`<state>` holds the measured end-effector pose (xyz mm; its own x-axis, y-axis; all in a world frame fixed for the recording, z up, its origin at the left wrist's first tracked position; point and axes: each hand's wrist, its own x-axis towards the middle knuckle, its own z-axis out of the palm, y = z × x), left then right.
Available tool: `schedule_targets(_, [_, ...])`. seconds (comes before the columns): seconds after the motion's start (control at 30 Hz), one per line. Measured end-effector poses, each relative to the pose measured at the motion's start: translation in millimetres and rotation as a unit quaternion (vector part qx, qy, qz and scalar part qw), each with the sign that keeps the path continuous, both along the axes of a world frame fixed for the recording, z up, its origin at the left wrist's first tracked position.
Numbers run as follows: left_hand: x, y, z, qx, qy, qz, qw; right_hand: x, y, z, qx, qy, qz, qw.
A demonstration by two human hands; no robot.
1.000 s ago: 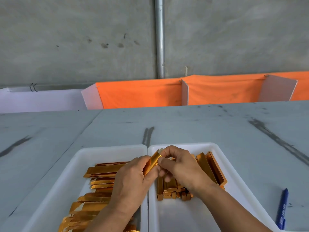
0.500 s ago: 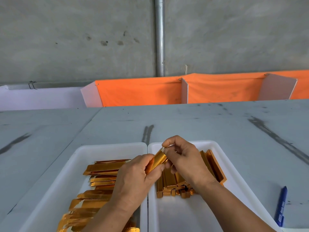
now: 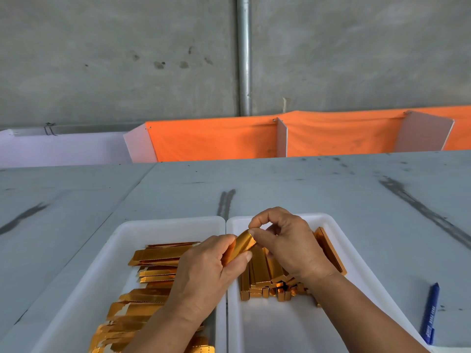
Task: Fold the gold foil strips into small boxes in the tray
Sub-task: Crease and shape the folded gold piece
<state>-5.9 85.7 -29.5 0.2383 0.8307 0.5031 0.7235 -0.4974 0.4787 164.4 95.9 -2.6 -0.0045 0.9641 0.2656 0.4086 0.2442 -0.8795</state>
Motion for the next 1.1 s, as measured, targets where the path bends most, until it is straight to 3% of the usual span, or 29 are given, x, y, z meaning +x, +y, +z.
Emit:
schedule_targets(0.4, [0.9, 1.2, -0.2, 0.040, -0.009, 0.016, 0.999, -1.0, -3.3, 0.1, -0.047, 0.058, 0.020, 0.997])
schedule_targets(0.77, [-0.5, 0.8, 1.4, 0.047, -0.024, 0.059, 0.997, -11.0, -6.9, -1.1, -0.119, 0.184, 0.104, 0.970])
schedule_targets(1.1, [2.8, 1.0, 2.7, 0.048, -0.069, 0.055, 0.995, -14.3, -7.1, -2.2, -0.099, 0.212, 0.101, 0.967])
